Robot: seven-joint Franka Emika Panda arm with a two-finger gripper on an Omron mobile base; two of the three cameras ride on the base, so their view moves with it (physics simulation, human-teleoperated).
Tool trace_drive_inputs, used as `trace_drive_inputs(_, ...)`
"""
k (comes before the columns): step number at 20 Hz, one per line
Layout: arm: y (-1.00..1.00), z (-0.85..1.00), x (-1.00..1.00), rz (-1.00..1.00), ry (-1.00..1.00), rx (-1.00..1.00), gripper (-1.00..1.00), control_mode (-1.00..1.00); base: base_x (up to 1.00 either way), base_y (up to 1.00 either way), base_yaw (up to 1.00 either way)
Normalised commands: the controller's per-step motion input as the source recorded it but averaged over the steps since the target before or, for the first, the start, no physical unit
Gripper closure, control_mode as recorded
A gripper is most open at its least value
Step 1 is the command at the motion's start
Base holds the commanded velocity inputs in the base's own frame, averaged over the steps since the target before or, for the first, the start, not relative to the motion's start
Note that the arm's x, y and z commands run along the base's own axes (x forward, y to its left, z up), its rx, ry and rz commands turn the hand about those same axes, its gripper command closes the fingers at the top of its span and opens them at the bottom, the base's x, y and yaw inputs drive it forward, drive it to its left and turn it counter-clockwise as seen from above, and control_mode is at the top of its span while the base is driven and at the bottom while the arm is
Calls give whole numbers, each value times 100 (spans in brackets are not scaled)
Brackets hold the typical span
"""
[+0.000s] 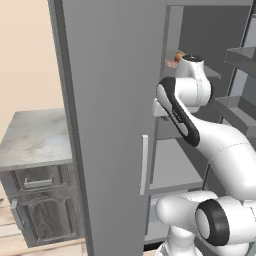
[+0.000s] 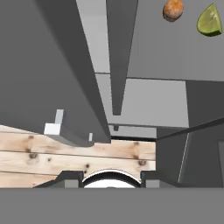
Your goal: Take the tangerine and lemon wedge from the second highest rack and move them to the highest rack where the steak and peach are located, to maximize freezer space. Close the freezer door after rearranging.
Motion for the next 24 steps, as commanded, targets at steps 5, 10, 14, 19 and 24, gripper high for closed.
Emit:
trace_drive_inputs(5, 0, 0, -18, 0, -1, 0, -100, -100, 0, 0, 0)
trace_drive_inputs(10, 0, 0, -52, 0, -5, 0, -100, -100, 0, 0, 0)
trace_drive_inputs(14, 0, 0, -41, 0, 0, 0, -100, -100, 0, 0, 0)
trace_drive_inputs(19, 0, 0, -39, 0, 0, 0, -100, -100, 0, 0, 0)
trace_drive_inputs(24, 0, -2, -15, 0, 0, 0, -100, -100, 0, 0, 0)
